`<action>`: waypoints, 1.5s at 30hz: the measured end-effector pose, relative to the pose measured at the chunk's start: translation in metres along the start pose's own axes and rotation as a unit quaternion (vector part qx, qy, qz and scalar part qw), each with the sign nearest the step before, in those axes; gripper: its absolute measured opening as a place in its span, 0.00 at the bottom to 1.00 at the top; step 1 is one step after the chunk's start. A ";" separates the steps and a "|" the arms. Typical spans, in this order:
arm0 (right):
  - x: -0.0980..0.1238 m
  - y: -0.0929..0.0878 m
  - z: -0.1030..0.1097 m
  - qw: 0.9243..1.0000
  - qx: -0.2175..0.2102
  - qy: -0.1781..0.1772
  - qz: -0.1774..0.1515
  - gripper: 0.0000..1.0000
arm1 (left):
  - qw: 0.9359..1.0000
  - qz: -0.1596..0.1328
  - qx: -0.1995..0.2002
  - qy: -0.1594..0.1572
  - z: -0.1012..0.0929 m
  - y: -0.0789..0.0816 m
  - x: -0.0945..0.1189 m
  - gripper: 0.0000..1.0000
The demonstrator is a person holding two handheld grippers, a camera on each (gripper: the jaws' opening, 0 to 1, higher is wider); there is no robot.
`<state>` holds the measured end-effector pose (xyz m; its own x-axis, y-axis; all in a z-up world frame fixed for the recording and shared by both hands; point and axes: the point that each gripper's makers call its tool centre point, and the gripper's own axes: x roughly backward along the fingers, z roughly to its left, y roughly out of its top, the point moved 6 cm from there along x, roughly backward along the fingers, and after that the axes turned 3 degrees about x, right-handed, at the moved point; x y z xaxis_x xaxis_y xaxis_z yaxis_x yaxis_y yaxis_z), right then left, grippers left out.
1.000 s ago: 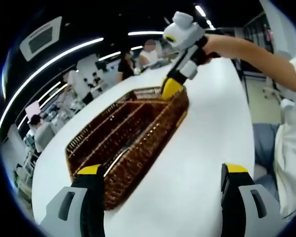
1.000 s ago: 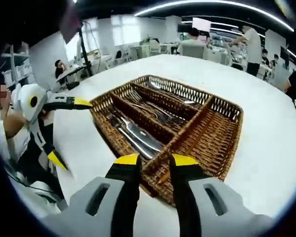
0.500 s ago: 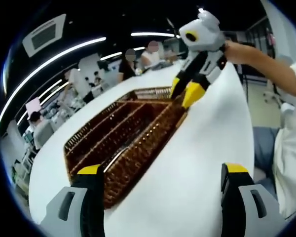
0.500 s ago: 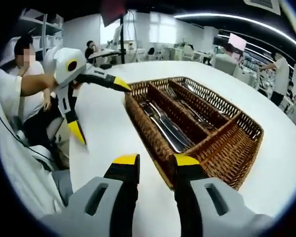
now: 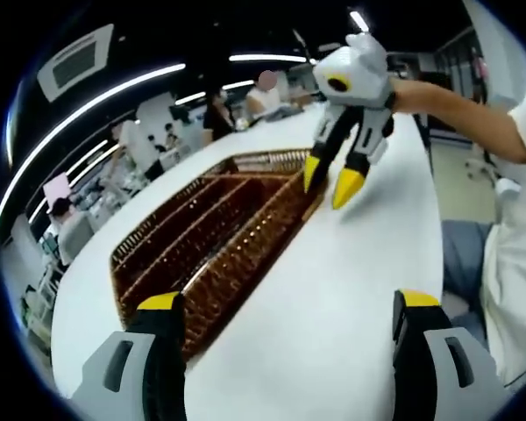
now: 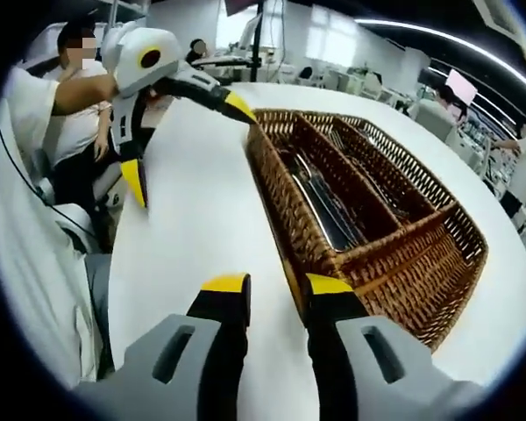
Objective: Arrange the knives, forks, and spoons in their matching storage slots by inserting each utensil handle-first until every utensil is classified and aligned in the correct compartment
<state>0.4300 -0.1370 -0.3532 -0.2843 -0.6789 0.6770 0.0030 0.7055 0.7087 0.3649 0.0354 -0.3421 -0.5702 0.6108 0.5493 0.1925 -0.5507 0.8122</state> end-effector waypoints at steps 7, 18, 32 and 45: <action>-0.007 -0.005 0.001 0.999 0.032 0.007 0.013 0.13 | 1.000 0.005 0.002 -0.002 0.011 -0.005 -0.001 1.00; -0.009 0.001 0.008 0.997 0.072 0.020 0.020 0.21 | 1.000 0.014 -0.008 -0.004 0.025 -0.008 -0.002 1.00; -0.020 -0.007 -0.007 0.998 0.042 0.035 0.027 0.23 | 1.000 0.017 -0.014 -0.014 0.024 -0.009 0.000 1.00; -0.021 -0.008 0.010 0.998 0.004 0.058 0.017 0.07 | 0.999 0.023 -0.022 0.002 -0.009 0.001 -0.008 1.00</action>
<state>0.4266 -0.1267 -0.3752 -0.1705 -0.6727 0.7200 0.0030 0.7304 0.6831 0.3625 0.0250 -0.3475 -0.5653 0.5811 0.5855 0.1831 -0.6037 0.7759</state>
